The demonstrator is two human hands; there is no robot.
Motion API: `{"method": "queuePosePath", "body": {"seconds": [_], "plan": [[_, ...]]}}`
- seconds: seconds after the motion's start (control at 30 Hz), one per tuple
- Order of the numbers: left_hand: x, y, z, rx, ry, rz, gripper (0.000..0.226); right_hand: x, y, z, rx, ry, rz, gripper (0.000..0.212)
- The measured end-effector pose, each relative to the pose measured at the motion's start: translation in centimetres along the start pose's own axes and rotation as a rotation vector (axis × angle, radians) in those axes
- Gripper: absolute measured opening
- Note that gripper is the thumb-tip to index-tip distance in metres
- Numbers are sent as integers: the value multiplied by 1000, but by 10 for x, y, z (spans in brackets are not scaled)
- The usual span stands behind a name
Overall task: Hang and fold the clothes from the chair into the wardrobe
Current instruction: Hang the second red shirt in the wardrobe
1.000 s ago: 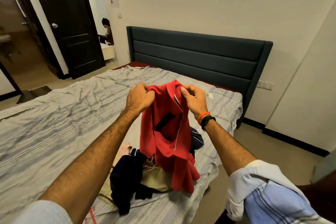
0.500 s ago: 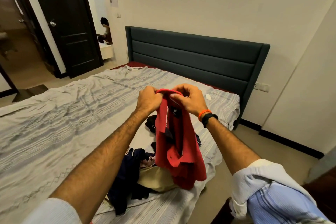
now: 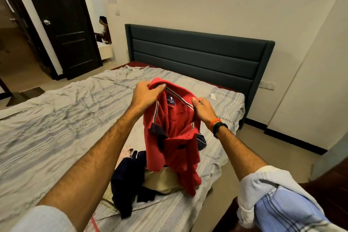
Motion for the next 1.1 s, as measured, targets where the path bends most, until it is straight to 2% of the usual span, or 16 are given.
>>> {"method": "queuePosePath", "body": {"seconds": [0.07,0.13,0.17,0.23,0.3,0.37,0.53,0.63,0.7,0.77,0.93,1.1], "plan": [[-11,9,8,3,7,-43,24,-9,4,6,-42,14,-31,49],[-24,18,15,13,57,-84,33,-14,4,11,-151,37,150,56],[-31,21,17,8,76,-120,35,-15,4,14,-157,49,273,52],[-40,25,22,-12,79,-221,36,-21,13,17,-42,90,407,39],[-45,29,27,-15,76,-334,36,-31,21,21,117,137,403,30],[-47,28,32,-6,76,-424,38,-40,23,26,207,172,455,25],[-47,22,40,14,37,-631,52,-56,22,46,236,185,689,26],[-44,19,42,-88,34,-615,58,-63,36,62,292,200,747,24],[-37,15,44,-188,23,-550,54,-67,50,71,313,166,750,24],[-25,14,50,-207,-2,-483,44,-71,66,83,313,135,742,23],[27,8,78,-126,-109,-463,20,-82,104,115,379,90,618,20],[78,1,113,-58,-172,-396,27,-96,140,158,460,124,464,18]]}}
Point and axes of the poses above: each hand's wrist, its own z-axis away from the middle knuckle, its own y-axis out of the back of the hand, x = y × z, the point moved 4 cm from there along -z, towards the middle knuckle, and after that the axes turned 3 degrees about -y, right-handed, at the moved point
